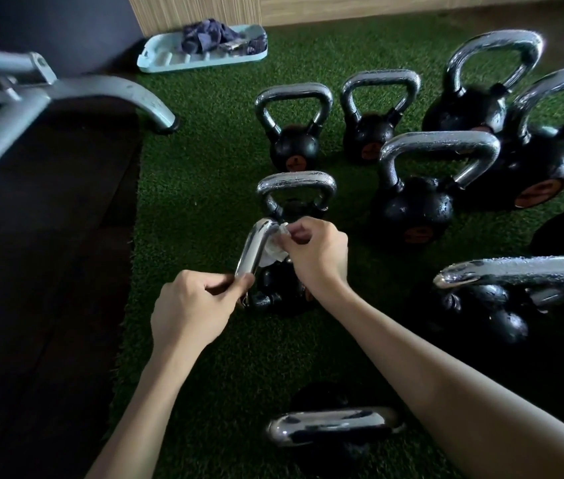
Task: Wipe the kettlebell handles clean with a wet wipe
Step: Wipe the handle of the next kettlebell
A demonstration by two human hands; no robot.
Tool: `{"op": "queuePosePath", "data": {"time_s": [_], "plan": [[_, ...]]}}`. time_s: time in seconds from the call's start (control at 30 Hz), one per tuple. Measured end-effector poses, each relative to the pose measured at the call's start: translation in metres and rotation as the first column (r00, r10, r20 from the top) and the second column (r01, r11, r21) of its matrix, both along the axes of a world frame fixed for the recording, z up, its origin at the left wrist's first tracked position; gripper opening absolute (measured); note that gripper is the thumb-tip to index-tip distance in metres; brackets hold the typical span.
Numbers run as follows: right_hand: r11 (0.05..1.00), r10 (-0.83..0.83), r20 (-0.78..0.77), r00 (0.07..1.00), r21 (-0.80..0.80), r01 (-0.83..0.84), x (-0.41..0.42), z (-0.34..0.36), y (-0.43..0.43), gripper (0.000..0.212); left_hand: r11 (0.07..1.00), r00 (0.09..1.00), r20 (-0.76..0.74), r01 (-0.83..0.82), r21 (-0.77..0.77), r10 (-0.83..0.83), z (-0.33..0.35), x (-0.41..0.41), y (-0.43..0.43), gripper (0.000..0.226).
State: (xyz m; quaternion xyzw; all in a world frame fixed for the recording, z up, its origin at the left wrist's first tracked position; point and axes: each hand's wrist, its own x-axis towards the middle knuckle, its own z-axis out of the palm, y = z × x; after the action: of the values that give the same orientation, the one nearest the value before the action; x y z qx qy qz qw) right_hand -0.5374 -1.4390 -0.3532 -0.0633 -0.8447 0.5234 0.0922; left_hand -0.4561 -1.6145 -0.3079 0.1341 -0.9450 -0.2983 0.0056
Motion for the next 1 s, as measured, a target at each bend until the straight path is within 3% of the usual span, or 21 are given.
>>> {"op": "queuePosePath", "data": {"time_s": [0.13,0.37,0.5,0.6,0.67,0.8,1.0], "plan": [[0.998,-0.054,-0.094,0.994,0.008,0.055,-0.003,-0.006,0.003,0.013,1.0,0.998,-0.055,-0.009,0.009,0.01,-0.011,-0.004,-0.004,0.039],[0.986,0.106,-0.13,0.986,0.139,-0.087,0.0,-0.012,0.001,0.018,1.0,0.997,-0.074,-0.002,0.013,0.003,-0.016,-0.004,-0.01,0.048],[0.955,0.219,-0.098,0.971,0.225,-0.193,0.0,-0.013,0.003,0.041,1.0,0.997,-0.072,0.008,-0.001,-0.008,-0.015,-0.004,-0.008,0.046],[0.917,0.239,-0.137,0.961,0.358,-0.177,-0.004,-0.015,0.009,0.03,1.0,0.997,-0.072,0.021,-0.003,-0.021,-0.017,-0.004,-0.008,0.049],[0.938,0.21,-0.197,0.958,0.318,-0.14,-0.005,-0.014,0.015,0.021,1.0,0.997,-0.068,0.021,-0.006,-0.021,-0.017,-0.004,-0.01,0.05],[0.988,0.055,-0.206,0.977,0.151,-0.024,-0.009,-0.013,0.018,0.023,0.999,0.998,-0.057,0.022,0.031,-0.02,-0.015,-0.004,-0.015,0.044],[0.998,0.06,-0.169,0.984,0.043,-0.054,-0.011,-0.017,-0.006,0.012,0.988,0.996,-0.065,0.065,0.143,-0.056,-0.011,-0.004,-0.022,0.031]]}}
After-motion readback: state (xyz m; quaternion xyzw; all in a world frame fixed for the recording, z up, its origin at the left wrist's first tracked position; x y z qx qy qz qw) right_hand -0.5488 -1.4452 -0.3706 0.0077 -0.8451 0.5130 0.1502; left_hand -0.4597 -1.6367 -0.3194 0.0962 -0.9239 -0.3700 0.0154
